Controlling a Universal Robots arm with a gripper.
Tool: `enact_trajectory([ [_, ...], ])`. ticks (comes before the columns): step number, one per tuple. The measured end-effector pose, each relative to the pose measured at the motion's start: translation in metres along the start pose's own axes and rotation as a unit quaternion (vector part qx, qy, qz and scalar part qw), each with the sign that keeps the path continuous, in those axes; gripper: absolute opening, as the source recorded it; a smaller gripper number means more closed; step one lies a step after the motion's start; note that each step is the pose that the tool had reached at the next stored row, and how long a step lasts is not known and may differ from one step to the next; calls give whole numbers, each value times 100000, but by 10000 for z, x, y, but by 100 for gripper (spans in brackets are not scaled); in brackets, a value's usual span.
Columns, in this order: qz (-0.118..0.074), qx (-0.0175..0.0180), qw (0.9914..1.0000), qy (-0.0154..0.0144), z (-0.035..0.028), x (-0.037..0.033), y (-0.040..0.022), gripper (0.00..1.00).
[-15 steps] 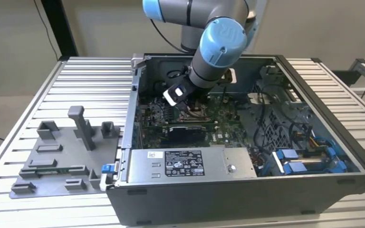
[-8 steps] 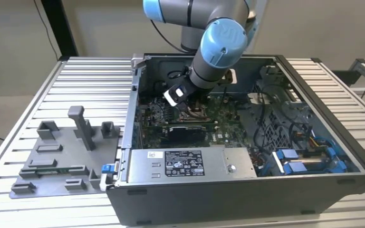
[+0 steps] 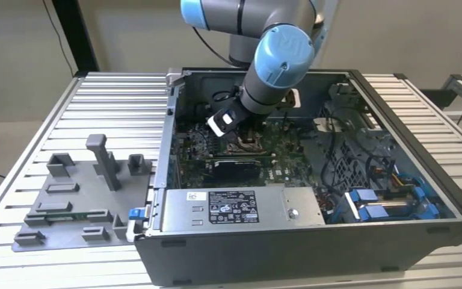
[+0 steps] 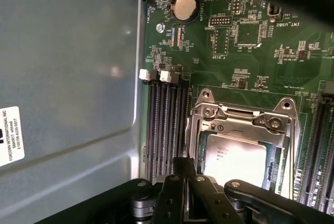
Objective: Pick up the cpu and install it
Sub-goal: 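Install the second cpu locking lever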
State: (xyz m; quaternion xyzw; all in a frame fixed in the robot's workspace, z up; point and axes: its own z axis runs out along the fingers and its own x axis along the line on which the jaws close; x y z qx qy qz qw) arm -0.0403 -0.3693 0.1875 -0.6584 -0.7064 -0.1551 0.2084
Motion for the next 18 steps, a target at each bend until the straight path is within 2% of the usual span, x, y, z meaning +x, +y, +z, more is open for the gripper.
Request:
enact_trajectory([
  [18, 10, 11, 100000, -24, 11, 5, 200, 0],
])
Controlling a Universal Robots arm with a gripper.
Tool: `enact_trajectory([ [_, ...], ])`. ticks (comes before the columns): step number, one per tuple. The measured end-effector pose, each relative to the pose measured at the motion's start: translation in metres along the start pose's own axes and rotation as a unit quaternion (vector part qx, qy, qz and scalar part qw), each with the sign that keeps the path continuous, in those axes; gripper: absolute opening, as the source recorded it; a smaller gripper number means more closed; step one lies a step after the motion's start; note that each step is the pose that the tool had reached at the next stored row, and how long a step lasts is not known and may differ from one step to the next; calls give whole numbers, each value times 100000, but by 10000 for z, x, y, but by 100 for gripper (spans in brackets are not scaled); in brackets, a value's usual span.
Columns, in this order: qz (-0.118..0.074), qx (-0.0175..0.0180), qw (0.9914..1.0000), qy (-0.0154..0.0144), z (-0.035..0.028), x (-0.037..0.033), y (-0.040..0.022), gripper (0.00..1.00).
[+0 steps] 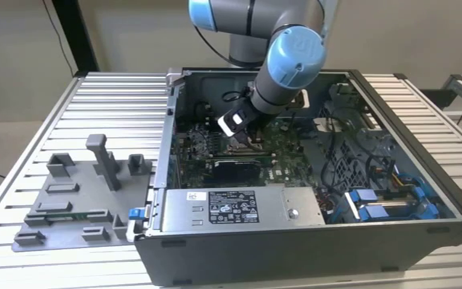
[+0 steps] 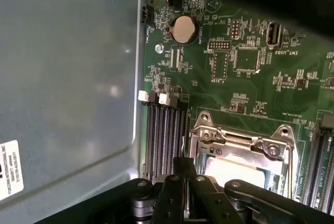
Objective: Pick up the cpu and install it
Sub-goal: 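Install the second cpu locking lever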
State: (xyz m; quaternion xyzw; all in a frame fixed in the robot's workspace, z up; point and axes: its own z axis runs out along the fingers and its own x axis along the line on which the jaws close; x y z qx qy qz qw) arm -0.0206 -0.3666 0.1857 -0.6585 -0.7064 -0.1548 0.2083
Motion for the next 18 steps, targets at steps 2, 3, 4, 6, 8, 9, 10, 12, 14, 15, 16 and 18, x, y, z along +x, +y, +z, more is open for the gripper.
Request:
enact_trajectory([
  [2, -2, 0, 100000, 1, 6, 8, 17, 0],
  [3, -3, -2, 100000, -4, 10, 14, 22, 0],
  [4, 4, -2, 100000, -9, 15, 22, 27, 0],
  [6, 2, -5, 100000, -30, 28, 36, 32, 0],
  [8, 10, 10, 100000, -215, 43, 40, 35, 0],
  [9, 19, 17, 99999, -319, 48, 39, 36, 0],
  [10, 22, 20, 99999, -342, 48, 39, 36, 0],
  [12, 33, 21, 99999, -347, 35, 46, 33, 0],
  [14, 29, 8, 100000, -266, -33, 89, 13, 0],
  [15, 7, -17, 100000, -199, -67, 111, -15, 0],
  [16, -11, -6, 100000, 12, -93, 132, -60, 0],
  [18, -15, 2, 100000, 152, -140, 165, -156, 0],
])
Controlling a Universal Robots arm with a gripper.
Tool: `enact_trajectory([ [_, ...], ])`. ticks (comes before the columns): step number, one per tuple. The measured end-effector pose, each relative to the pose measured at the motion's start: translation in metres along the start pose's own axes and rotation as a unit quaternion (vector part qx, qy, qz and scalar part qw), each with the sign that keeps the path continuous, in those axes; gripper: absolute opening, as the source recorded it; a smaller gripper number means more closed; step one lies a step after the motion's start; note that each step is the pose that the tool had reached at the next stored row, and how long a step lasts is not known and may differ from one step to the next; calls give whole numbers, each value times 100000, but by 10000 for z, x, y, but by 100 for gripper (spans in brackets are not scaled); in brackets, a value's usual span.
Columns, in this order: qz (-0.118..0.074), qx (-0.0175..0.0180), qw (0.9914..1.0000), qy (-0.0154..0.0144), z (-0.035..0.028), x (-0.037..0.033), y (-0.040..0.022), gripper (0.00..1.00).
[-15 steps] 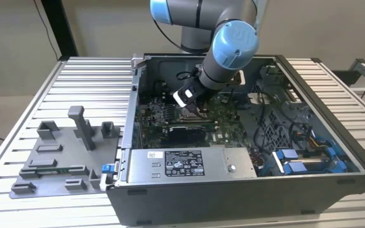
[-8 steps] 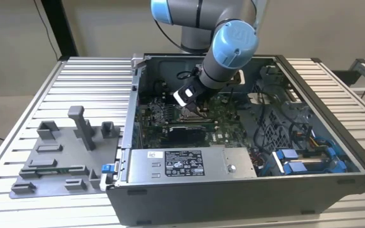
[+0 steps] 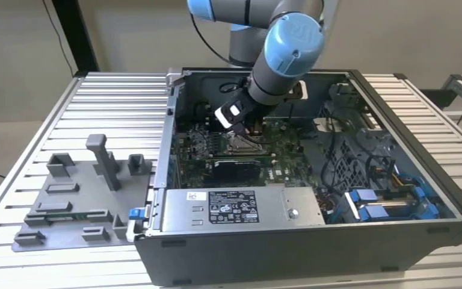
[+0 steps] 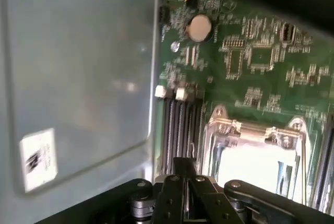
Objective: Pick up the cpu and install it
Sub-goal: 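Install the second cpu locking lever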
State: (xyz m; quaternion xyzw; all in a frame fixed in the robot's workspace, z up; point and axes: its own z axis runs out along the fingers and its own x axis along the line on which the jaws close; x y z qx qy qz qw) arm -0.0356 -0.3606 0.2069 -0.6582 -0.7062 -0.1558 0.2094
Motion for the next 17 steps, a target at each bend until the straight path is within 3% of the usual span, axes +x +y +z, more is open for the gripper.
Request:
enact_trajectory([
  [4, -19, -14, 100000, 283, -57, 51, -184, 0],
  [9, -22, -12, 100000, 293, -43, 57, -407, 0],
  [11, -23, -23, 100000, 290, -24, 40, -433, 0],
  [17, -9, -10, 100000, 209, 55, -37, -432, 0],
])
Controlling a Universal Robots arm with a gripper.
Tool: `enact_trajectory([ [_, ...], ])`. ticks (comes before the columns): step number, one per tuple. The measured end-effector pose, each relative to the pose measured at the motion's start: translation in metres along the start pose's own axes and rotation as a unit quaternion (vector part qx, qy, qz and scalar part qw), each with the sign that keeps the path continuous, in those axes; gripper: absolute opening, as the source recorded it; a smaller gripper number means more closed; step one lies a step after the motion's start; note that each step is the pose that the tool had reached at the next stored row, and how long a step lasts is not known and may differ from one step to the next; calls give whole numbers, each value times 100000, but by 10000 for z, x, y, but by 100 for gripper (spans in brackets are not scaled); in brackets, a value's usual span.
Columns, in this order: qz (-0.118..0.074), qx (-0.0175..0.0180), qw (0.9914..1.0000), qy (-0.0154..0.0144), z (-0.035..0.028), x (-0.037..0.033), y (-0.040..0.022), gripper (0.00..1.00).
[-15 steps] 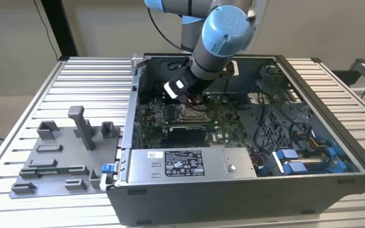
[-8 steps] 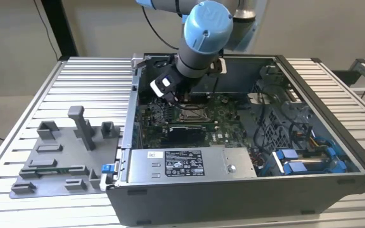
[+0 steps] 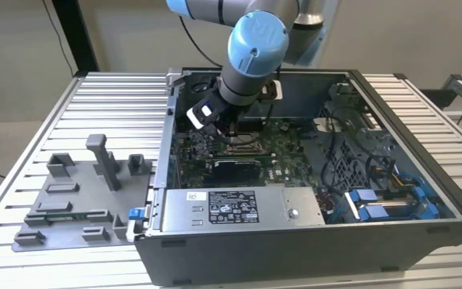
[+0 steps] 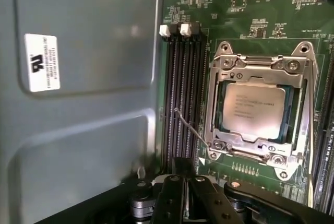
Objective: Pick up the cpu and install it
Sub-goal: 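Install the second cpu locking lever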
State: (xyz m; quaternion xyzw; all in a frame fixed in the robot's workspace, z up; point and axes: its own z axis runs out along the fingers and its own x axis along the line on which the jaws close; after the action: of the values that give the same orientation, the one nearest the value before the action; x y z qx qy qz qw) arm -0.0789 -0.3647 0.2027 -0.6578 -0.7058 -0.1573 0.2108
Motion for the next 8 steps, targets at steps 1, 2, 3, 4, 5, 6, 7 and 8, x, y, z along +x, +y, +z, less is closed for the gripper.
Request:
enact_trajectory([
  [1, -8, 3, 100000, -9, 15, -10, 6, 0],
  [2, -9, 5, 100000, -10, 31, -21, 19, 0],
  [3, -9, 0, 100000, -4, 42, -31, 37, 0],
  [4, -8, -2, 100000, -2, 46, -39, 58, 0],
  [5, -5, 7, 100000, -14, 46, -45, 72, 0],
  [6, -4, 6, 100000, -10, 46, -51, 84, 0],
  [7, -6, 8, 100000, -5, 46, -53, 90, 0],
  [8, 0, 15, 100000, -11, 45, -54, 95, 0],
])
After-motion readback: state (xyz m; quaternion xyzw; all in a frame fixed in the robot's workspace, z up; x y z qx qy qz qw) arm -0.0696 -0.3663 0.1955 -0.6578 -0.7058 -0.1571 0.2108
